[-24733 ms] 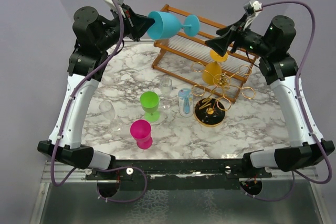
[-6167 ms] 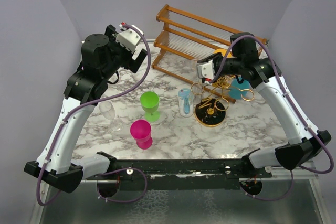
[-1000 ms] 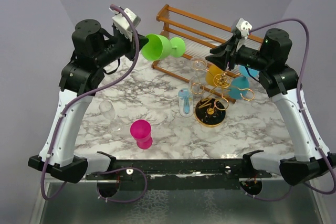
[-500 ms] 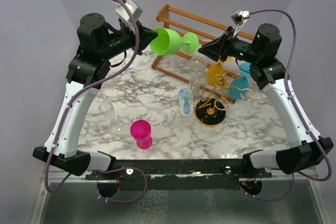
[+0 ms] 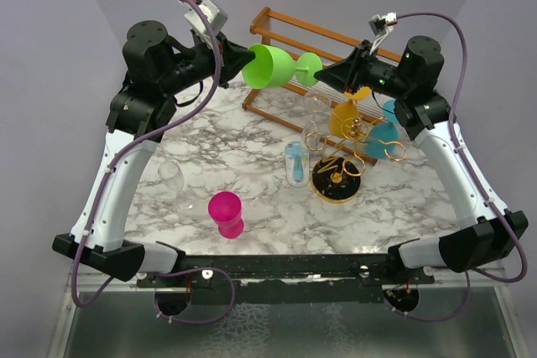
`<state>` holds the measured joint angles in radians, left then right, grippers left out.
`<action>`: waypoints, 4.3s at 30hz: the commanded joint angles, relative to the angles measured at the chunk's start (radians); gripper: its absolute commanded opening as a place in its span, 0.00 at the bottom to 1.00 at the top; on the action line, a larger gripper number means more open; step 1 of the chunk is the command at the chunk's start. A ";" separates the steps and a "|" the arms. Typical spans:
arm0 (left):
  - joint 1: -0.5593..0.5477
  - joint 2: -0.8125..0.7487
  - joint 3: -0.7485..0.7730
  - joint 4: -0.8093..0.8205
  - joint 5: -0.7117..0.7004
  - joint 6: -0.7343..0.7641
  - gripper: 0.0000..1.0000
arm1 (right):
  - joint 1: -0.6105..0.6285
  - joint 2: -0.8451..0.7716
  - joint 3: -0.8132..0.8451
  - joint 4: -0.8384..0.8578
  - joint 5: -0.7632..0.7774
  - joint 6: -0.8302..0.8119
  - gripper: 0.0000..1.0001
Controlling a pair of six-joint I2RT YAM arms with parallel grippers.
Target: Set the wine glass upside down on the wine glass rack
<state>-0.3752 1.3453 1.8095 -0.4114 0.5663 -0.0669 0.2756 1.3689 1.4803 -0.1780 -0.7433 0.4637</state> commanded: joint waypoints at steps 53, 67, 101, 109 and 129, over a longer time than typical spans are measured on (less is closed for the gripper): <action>-0.011 -0.133 -0.124 -0.107 -0.408 0.228 0.95 | 0.010 -0.274 0.227 -0.799 -0.124 -1.292 0.01; -0.005 -0.138 -0.184 -0.100 -0.398 0.257 0.95 | -0.023 -0.586 0.133 -1.088 0.087 -1.527 0.01; 0.017 -0.112 -0.202 -0.092 -0.320 0.270 0.95 | 0.010 -0.579 -0.095 -0.948 0.468 -1.590 0.01; 0.017 -0.110 -0.203 -0.098 -0.309 0.276 0.95 | 0.016 -0.547 -0.126 -0.886 0.549 -1.593 0.01; 0.017 -0.109 -0.202 -0.102 -0.289 0.276 0.94 | 0.016 -0.608 -0.139 -0.914 0.632 -1.569 0.01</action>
<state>-0.3618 1.2430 1.6123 -0.5320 0.2478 0.1986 0.2890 0.7773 1.3415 -1.1027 -0.1555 -1.1225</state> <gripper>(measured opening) 0.946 0.018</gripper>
